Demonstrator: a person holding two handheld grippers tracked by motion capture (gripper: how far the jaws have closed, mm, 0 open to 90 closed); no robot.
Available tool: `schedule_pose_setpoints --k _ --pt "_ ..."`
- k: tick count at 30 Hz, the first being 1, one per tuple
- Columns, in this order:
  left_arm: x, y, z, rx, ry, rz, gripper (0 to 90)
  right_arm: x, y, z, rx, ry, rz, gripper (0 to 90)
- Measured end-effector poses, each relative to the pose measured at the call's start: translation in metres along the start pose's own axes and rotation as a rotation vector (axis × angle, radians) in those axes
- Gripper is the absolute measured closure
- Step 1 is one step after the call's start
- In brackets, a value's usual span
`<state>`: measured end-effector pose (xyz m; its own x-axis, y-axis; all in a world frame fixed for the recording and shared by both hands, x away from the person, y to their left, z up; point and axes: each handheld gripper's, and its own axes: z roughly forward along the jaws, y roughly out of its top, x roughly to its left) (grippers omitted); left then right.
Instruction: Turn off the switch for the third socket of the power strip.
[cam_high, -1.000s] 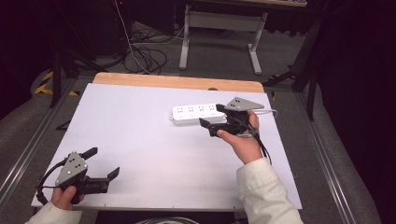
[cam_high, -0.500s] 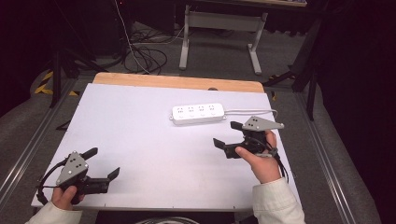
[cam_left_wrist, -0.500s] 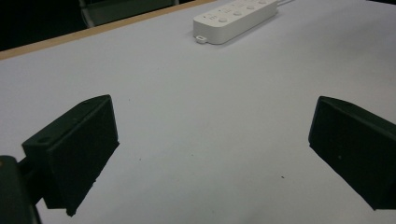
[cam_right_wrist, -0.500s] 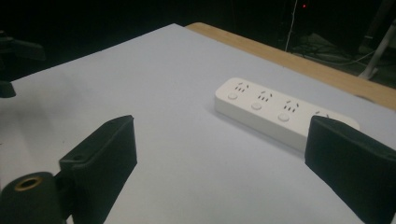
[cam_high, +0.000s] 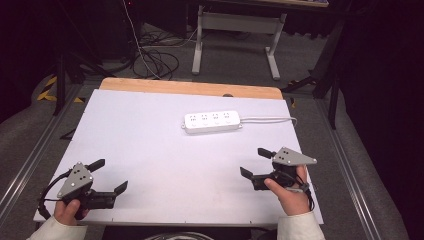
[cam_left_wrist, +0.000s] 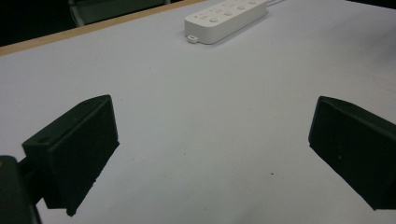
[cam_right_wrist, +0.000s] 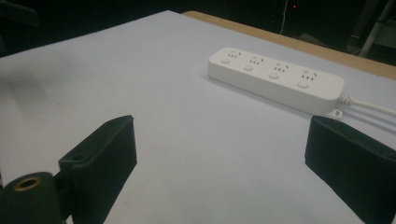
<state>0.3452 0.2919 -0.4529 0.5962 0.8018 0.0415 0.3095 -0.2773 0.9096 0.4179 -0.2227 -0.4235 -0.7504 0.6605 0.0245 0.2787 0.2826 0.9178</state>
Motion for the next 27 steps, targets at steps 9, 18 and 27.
schedule_pose_setpoints --k 9,18,27 --pt "-0.002 -0.002 -0.002 -0.015 0.021 -0.004 2.2 -0.007 -0.036 0.004 0.002 0.01 0.041 8.5" --pt "-0.003 -0.007 -0.006 -0.032 0.025 -0.004 1.9 -0.01 -0.065 0.004 0.015 -0.011 0.064 7.7" --pt "0.001 -0.012 -0.005 -0.028 0.071 -0.011 1.8 -0.01 -0.073 0.005 0.037 -0.026 0.027 6.3"
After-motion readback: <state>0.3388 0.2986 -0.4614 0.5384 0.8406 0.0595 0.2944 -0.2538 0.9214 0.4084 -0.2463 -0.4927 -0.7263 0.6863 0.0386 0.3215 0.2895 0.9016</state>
